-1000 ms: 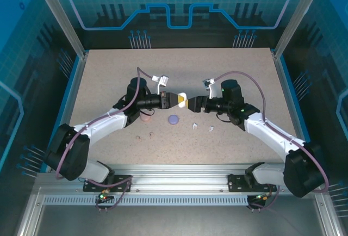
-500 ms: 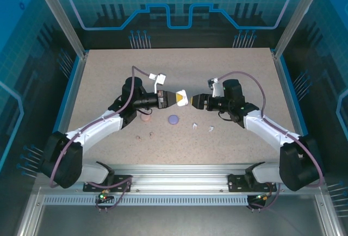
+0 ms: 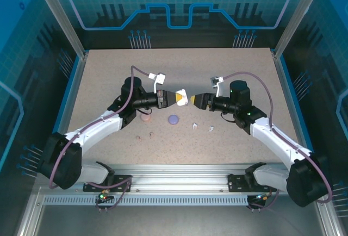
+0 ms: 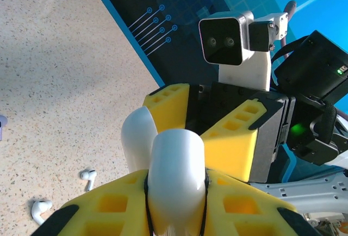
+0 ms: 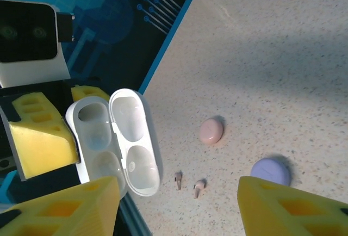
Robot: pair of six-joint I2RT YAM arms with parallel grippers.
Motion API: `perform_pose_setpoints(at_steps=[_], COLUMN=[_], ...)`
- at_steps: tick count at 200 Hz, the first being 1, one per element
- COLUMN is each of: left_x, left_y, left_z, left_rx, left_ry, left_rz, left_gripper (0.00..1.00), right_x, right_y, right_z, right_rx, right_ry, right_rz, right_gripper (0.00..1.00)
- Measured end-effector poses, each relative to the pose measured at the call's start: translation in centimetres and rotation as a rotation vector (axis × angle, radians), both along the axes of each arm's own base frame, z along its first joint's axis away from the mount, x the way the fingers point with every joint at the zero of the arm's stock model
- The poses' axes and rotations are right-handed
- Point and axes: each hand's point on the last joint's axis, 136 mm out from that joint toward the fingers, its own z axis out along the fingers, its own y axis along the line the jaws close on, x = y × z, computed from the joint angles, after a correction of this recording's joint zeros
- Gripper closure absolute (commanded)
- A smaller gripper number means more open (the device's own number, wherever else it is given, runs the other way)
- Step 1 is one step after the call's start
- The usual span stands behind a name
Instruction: Insert the wireless bluetooth earbuds into the charging case
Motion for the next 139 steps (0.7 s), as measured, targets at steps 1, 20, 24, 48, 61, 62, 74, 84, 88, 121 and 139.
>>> perform_pose_setpoints(at_steps=[1,20,24,48,61,62,74,84,88,121,139], left_x=[0.0,0.0,0.0,0.0,0.0,0.0,0.0,0.0,0.0,0.1,0.0], left_y=[0.0,0.0,0.0,0.0,0.0,0.0,0.0,0.0,0.0,0.0,0.0], left_z=[0.0,0.0,0.0,0.0,0.0,0.0,0.1,0.1,0.2,0.3,0.3], left_rx=[0.0,0.0,0.0,0.0,0.0,0.0,-0.003,-0.004,-0.004,-0.009,-0.009], left_ry=[0.0,0.0,0.0,0.0,-0.001,-0.001,-0.005,-0.007,-0.008,-0.017,-0.018], left_rz=[0.0,0.0,0.0,0.0,0.0,0.0,0.0,0.0,0.0,0.0,0.0], left_gripper=[1.0,1.0,1.0,1.0,1.0,1.0,1.0,1.0,1.0,1.0,1.0], right_x=[0.0,-0.1,-0.2,-0.2,-0.2,-0.2,-0.1,0.0,0.1,0.4,0.5], right_y=[0.0,0.9,1.1,1.7,1.9,1.9,1.9,2.0,2.0,2.3,2.5], right_z=[0.0,-0.5,-0.6,-1.0,-1.2,-1.2,-1.1,-1.1,-1.0,-0.7,-0.5], right_rx=[0.002,0.006,0.006,0.003,0.004,0.004,0.008,0.01,0.012,0.026,0.036], right_ry=[0.002,0.021,0.022,0.036,0.04,0.04,0.039,0.034,0.033,0.027,0.028], right_rz=[0.001,0.025,0.03,0.045,0.048,0.048,0.047,0.046,0.046,0.05,0.062], right_gripper=[0.46,0.5,0.51,0.54,0.56,0.57,0.58,0.62,0.62,0.67,0.7])
